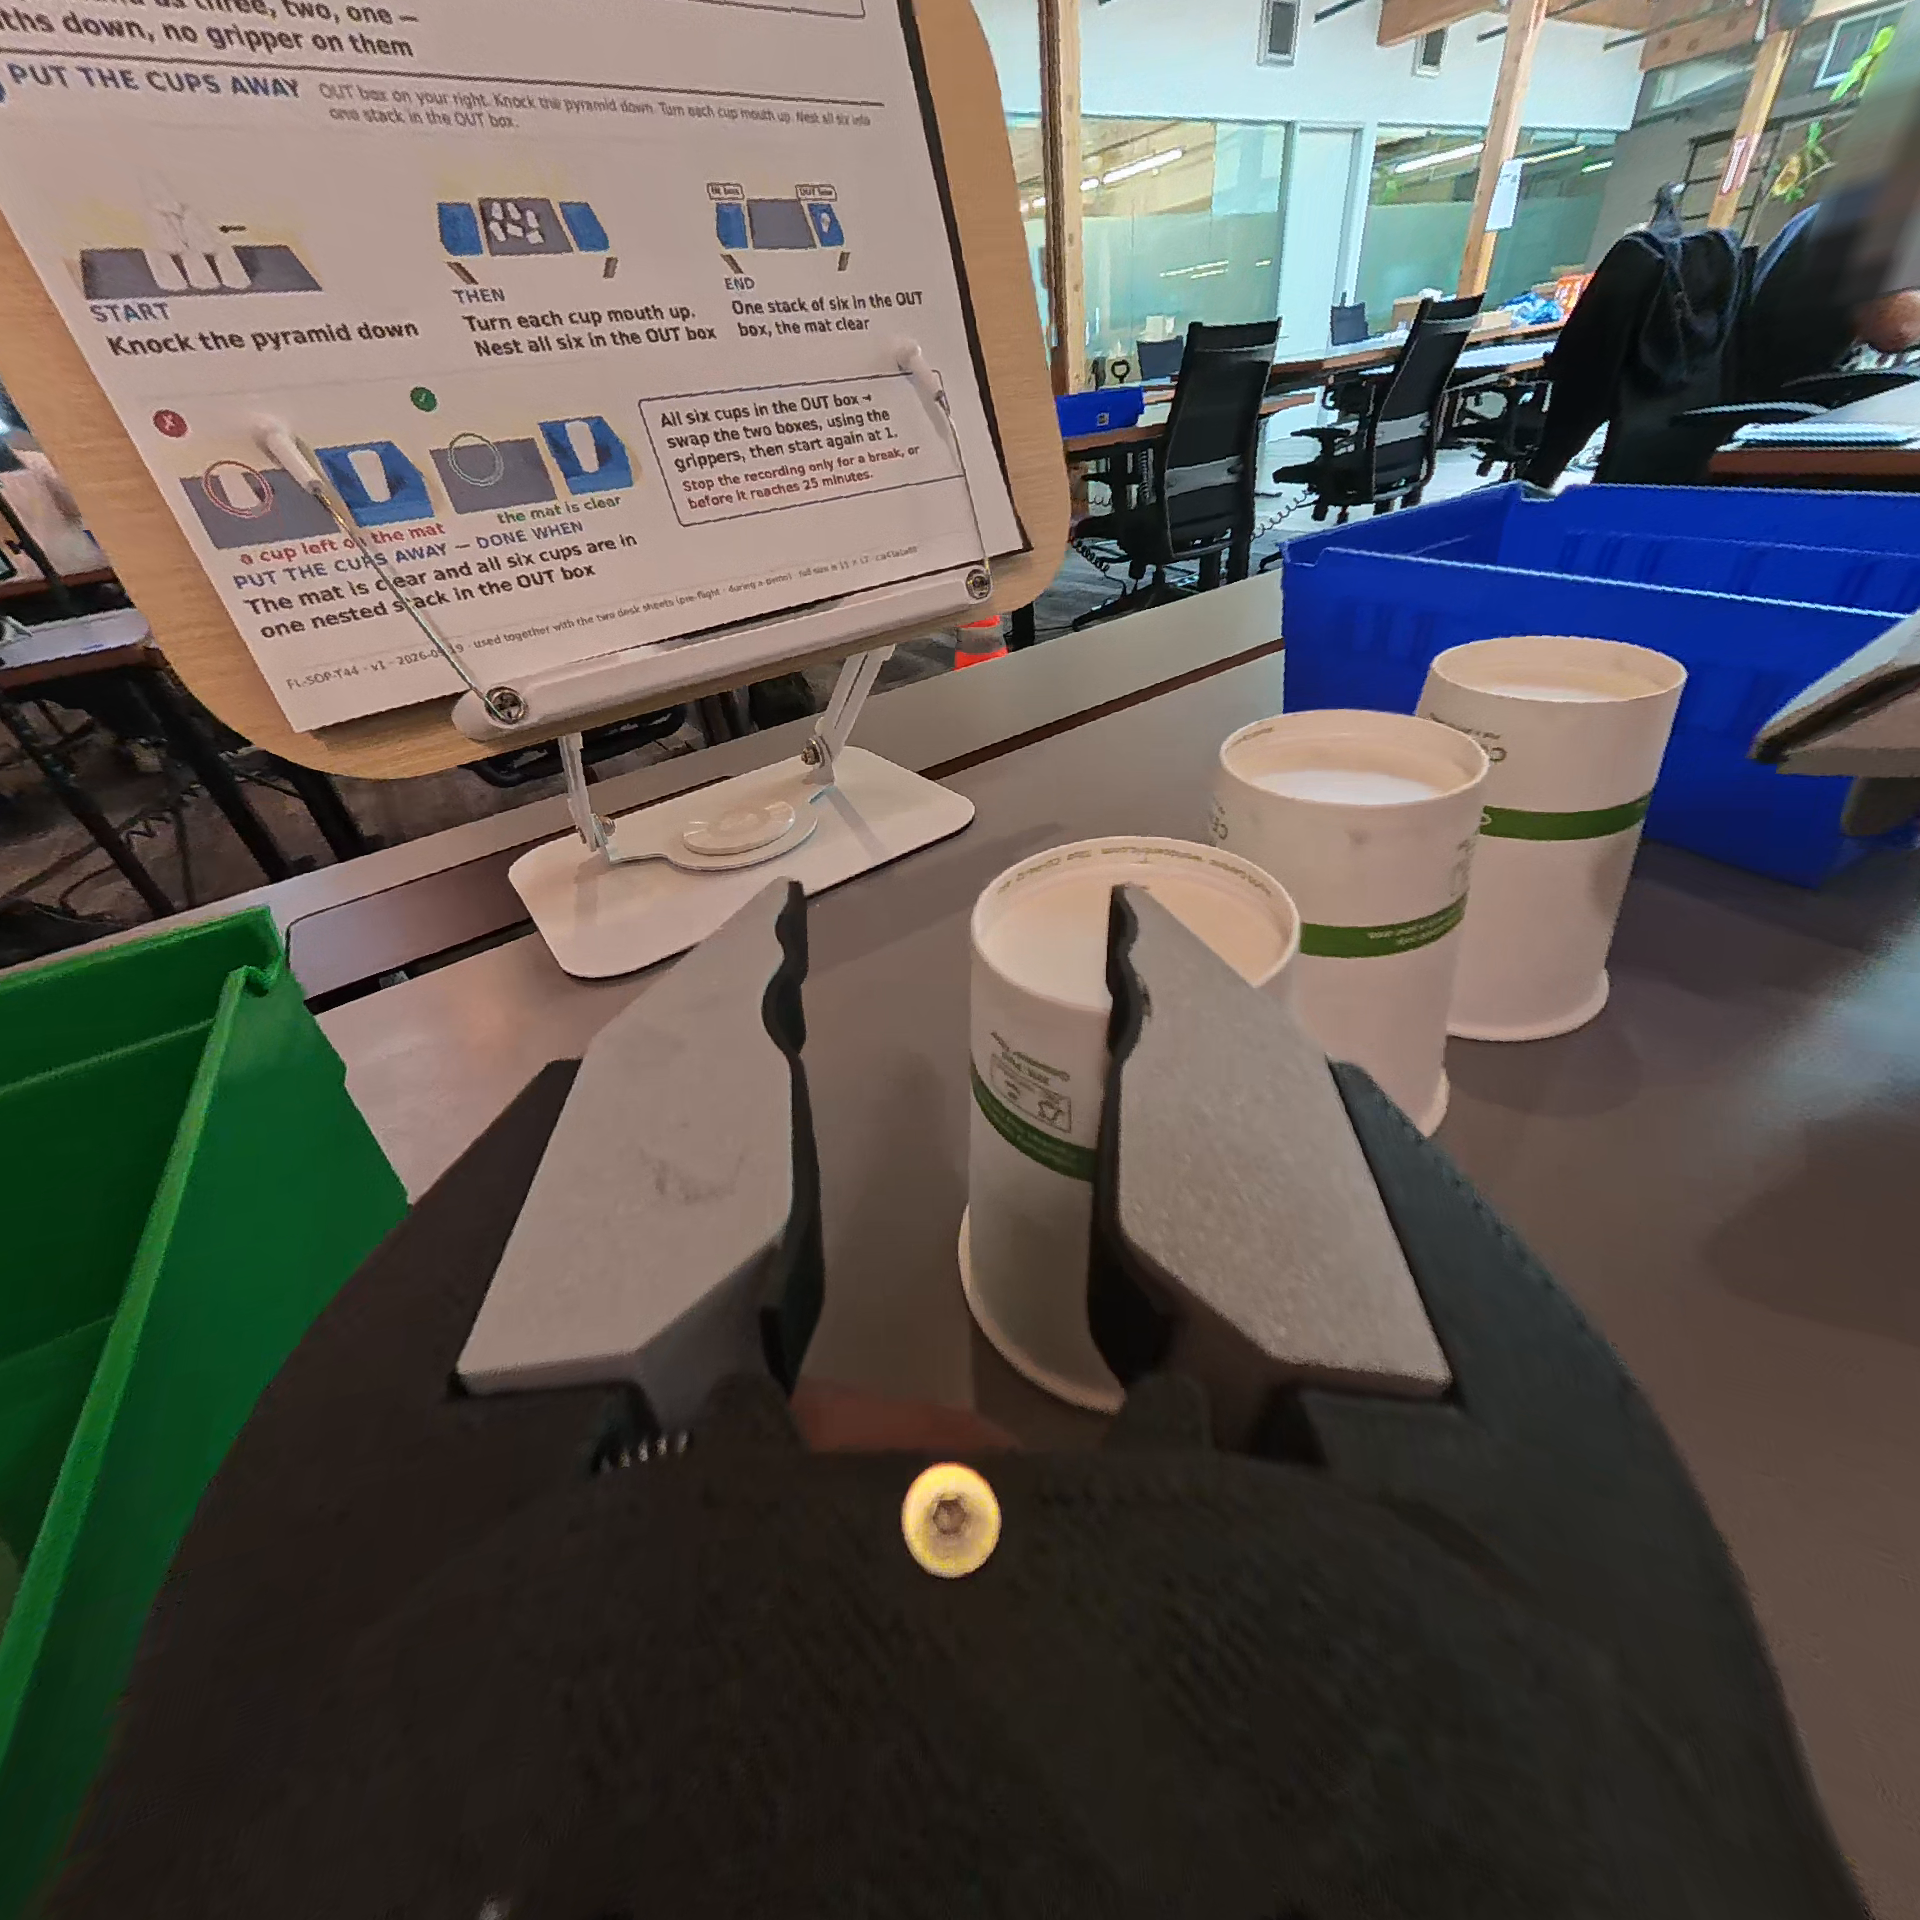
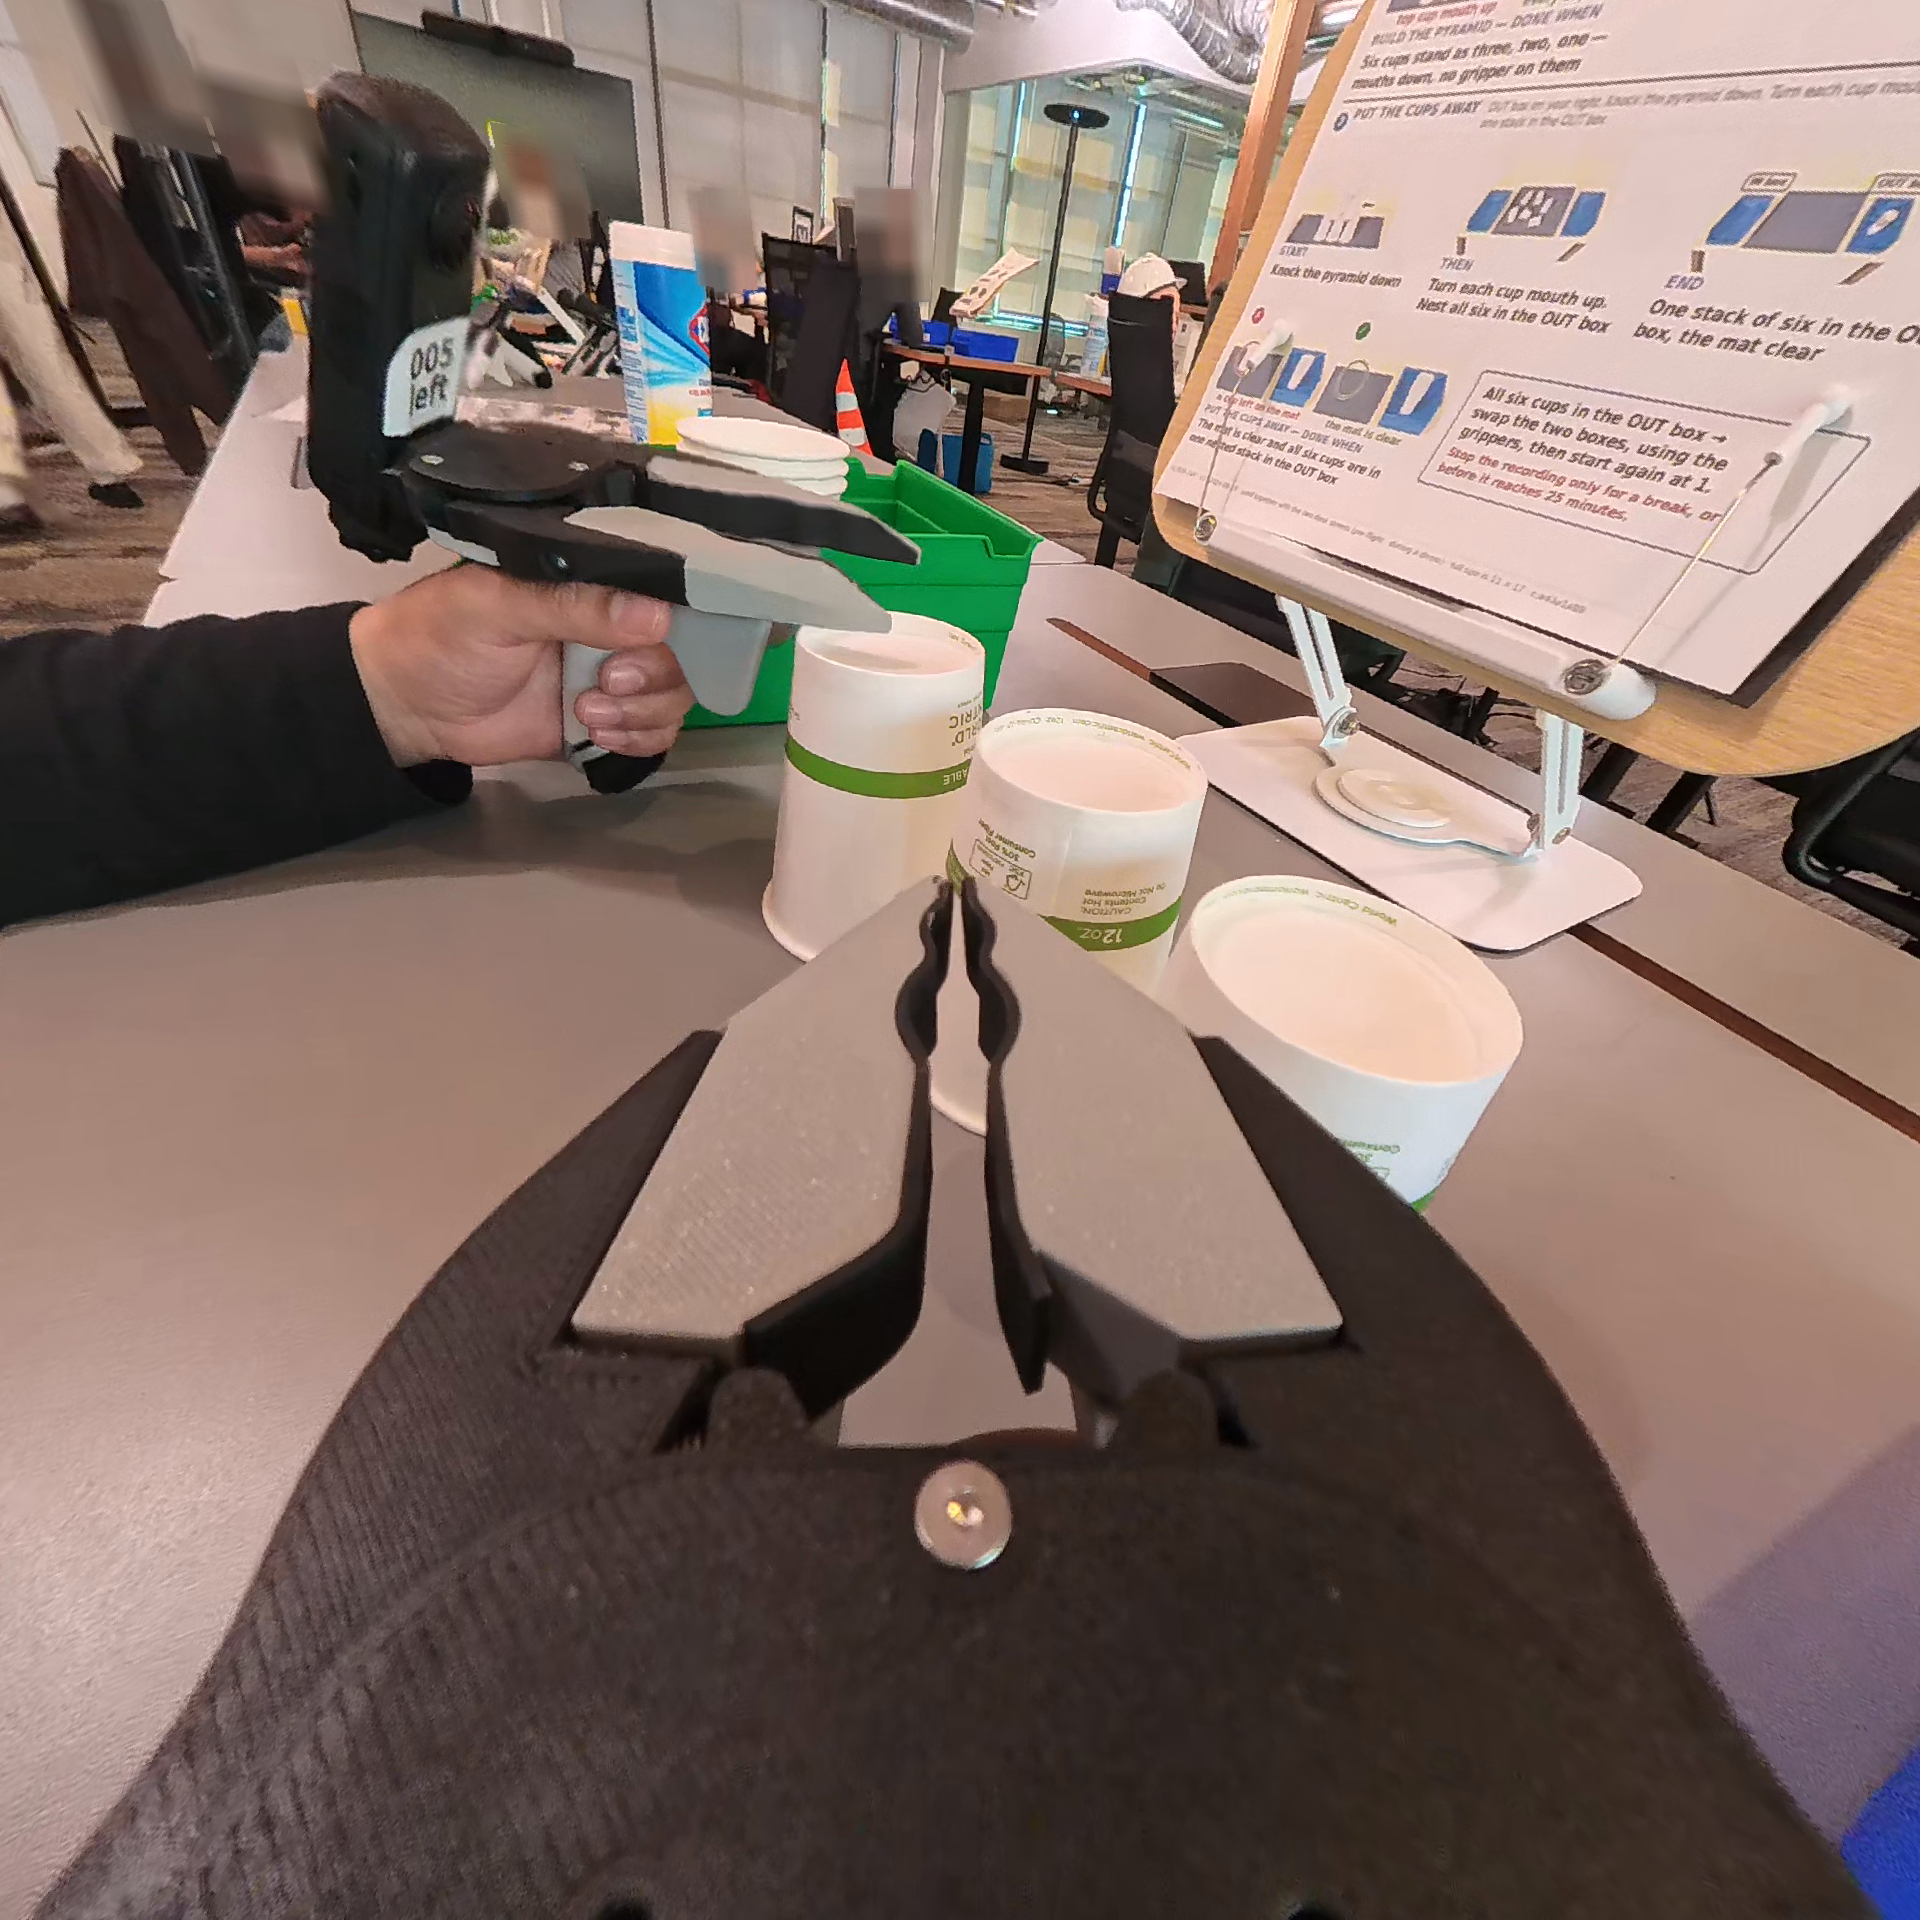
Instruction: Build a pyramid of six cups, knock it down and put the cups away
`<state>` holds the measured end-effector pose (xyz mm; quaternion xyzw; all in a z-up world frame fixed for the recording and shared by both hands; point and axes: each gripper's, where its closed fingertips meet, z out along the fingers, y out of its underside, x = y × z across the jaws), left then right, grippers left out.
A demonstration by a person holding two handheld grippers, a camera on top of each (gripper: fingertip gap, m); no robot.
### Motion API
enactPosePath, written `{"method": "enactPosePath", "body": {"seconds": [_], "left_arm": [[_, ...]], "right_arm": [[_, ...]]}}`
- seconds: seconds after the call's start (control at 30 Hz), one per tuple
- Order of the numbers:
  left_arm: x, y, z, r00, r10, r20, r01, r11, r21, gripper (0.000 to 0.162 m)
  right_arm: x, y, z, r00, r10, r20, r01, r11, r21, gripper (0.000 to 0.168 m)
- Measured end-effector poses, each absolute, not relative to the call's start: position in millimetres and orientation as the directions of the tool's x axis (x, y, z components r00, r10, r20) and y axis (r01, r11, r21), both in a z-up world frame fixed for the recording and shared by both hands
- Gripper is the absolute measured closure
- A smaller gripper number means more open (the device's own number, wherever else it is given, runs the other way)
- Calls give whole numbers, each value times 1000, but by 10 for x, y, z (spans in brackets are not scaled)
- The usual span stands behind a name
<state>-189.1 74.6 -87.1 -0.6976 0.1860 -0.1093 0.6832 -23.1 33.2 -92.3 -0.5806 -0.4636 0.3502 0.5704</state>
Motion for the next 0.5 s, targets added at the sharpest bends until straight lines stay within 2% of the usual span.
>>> {"method": "enactPosePath", "body": {"seconds": [0.17,0.3,0.5], "left_arm": [[-1848,541,-783,904,-417,-90,-102,-7,-995,105],[-2106,318,-514,912,-342,-225,-243,-11,-970,109],[-3149,306,-198,930,-214,-299,-349,-262,-900,115]], "right_arm": [[-217,344,-920,330,935,132,143,88,-986,168],[-230,314,-910,316,940,130,142,89,-986,168],[-267,251,-904,296,943,152,151,111,-982,168]]}}
